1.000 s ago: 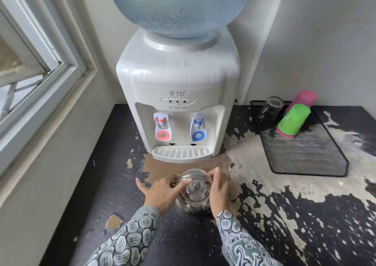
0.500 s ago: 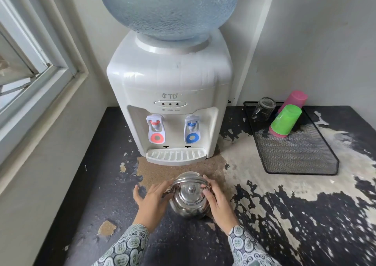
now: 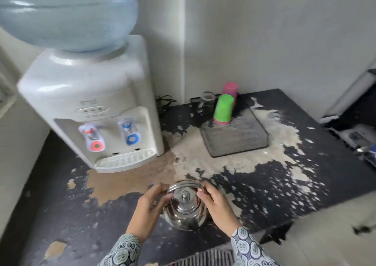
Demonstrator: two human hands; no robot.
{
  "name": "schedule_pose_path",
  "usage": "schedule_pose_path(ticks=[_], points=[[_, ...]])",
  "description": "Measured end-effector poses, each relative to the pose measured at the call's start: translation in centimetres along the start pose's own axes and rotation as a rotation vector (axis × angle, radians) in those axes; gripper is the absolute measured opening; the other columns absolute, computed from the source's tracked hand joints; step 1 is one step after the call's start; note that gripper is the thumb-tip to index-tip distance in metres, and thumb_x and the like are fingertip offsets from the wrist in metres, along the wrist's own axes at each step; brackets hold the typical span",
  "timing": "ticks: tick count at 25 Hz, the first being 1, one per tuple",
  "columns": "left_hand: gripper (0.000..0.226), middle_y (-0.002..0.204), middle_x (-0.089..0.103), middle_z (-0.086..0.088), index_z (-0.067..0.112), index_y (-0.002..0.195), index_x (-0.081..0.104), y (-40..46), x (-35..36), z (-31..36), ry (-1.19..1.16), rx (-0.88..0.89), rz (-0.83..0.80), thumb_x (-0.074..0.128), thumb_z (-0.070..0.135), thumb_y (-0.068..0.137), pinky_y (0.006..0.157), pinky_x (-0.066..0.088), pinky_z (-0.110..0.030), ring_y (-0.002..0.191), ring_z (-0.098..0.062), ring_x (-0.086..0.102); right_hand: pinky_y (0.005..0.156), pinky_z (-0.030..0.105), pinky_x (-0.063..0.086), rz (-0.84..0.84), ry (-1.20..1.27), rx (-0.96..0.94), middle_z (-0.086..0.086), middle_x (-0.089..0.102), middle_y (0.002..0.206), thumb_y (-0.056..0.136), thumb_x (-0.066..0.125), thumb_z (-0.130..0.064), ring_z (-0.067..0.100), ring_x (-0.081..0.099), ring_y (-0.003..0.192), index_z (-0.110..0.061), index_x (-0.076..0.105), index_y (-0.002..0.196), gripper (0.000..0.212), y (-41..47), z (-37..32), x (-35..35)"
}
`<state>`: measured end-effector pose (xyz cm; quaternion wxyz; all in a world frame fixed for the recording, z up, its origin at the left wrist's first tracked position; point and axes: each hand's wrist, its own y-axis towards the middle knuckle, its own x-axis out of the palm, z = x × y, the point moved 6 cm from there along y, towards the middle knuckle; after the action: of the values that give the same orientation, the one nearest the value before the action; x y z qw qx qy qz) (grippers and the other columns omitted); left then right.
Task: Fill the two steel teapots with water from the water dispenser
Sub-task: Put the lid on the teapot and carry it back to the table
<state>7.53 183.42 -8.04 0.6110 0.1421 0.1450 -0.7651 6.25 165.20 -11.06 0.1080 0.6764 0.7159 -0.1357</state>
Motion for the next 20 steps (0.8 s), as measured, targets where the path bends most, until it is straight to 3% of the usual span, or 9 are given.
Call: schedule_pose_path(ticks=[3, 5, 10, 14, 16, 20], points=[[0.018, 0.082, 0.071, 0.002, 0.021, 0.084, 0.065, -1.3, 7.9, 5.1, -0.111, 0.022, -0.122, 0.059, 0.034, 0.073, 0.067, 0.051, -0.015, 0.076, -0.003, 0.064, 0.087, 0.021, 0.043, 0.086, 0.006, -0.018, -0.009, 0.057, 0.099, 0.091, 0.05, -0.022, 0.001, 0.057, 0.095, -0.026, 0.059, 0.095, 0.011, -6.4, 1.1, -8.6], [0.018, 0.082, 0.07, 0.002, 0.016, 0.083, 0.065, -2.8, 14.9, 9.3, -0.167, 0.085, -0.24, 0.058, 0.03, 0.075, 0.061, 0.047, -0.013, 0.071, -0.003, 0.061, 0.082, 0.021, 0.041, 0.168, -0.003, -0.001, -0.009, 0.051, 0.087, 0.09, 0.051, -0.022, 0.004, 0.055, 0.086, -0.027, 0.054, 0.08, 0.012, -11.6, 2.4, -15.3], [0.008, 0.077, 0.066, 0.012, 0.013, 0.084, 0.06, -6.5, 31.1, 18.3, -0.262, 0.231, -0.502, 0.053, 0.01, 0.086, 0.065, 0.044, -0.007, 0.071, 0.003, 0.058, 0.076, 0.024, 0.039, 0.373, 0.031, 0.056, 0.0, 0.051, 0.081, 0.09, 0.053, -0.019, 0.008, 0.049, 0.08, -0.006, 0.053, 0.082, 0.015, -23.3, 5.8, -29.9], [0.011, 0.082, 0.063, -0.009, 0.003, 0.087, 0.06, -9.2, 43.7, 24.5, -0.279, 0.314, -0.729, 0.05, 0.003, 0.089, 0.072, 0.046, -0.022, 0.079, -0.013, 0.057, 0.074, 0.015, 0.041, 0.595, 0.048, 0.122, -0.009, 0.054, 0.079, 0.088, 0.055, -0.018, 0.002, 0.052, 0.078, -0.016, 0.055, 0.08, 0.009, -32.6, 8.7, -39.9], [0.01, 0.08, 0.059, -0.01, 0.003, 0.087, 0.059, -9.9, 49.3, 26.6, -0.267, 0.315, -0.821, 0.05, 0.003, 0.09, 0.064, 0.045, -0.019, 0.075, -0.016, 0.053, 0.075, 0.012, 0.042, 0.671, 0.033, 0.164, -0.013, 0.055, 0.078, 0.088, 0.056, -0.017, 0.0, 0.053, 0.079, -0.02, 0.056, 0.079, 0.009, -36.0, 10.2, -43.8], [0.017, 0.068, 0.06, 0.009, 0.018, 0.082, 0.06, -10.5, 60.5, 30.1, -0.252, 0.283, -0.948, 0.05, 0.008, 0.091, 0.048, 0.044, -0.009, 0.06, -0.002, 0.054, 0.077, 0.014, 0.042, 0.819, 0.024, 0.206, -0.017, 0.059, 0.074, 0.085, 0.058, -0.01, 0.001, 0.055, 0.077, -0.026, 0.057, 0.077, 0.019, -41.2, 13.0, -52.0]])
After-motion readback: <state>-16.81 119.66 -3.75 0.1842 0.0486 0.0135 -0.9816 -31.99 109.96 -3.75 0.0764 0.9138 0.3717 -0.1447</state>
